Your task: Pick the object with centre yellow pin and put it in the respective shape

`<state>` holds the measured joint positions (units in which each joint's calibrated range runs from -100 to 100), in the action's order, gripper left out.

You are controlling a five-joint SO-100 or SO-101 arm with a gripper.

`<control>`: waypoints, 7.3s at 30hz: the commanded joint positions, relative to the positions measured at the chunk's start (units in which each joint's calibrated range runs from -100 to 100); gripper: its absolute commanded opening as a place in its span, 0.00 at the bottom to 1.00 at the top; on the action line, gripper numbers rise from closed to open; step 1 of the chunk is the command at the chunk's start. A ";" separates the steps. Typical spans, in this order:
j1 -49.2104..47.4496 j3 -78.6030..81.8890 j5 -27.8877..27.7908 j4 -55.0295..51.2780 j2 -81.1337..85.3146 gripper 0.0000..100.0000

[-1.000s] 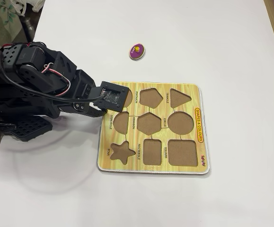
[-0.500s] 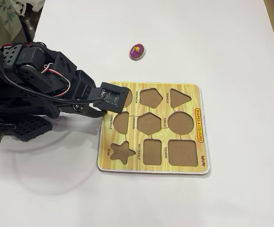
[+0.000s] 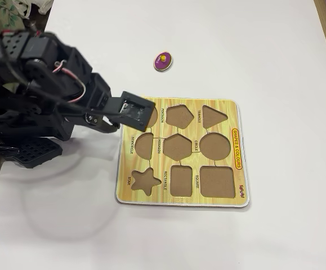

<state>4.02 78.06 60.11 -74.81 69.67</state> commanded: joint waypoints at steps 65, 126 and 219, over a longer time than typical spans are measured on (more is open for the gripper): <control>-52.56 -74.55 19.59 2.29 -74.44 0.01; -51.97 -74.55 19.59 15.43 -83.06 0.13; -47.97 -65.74 19.07 14.65 -75.45 0.02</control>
<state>-45.46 12.23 79.51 -59.98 -11.51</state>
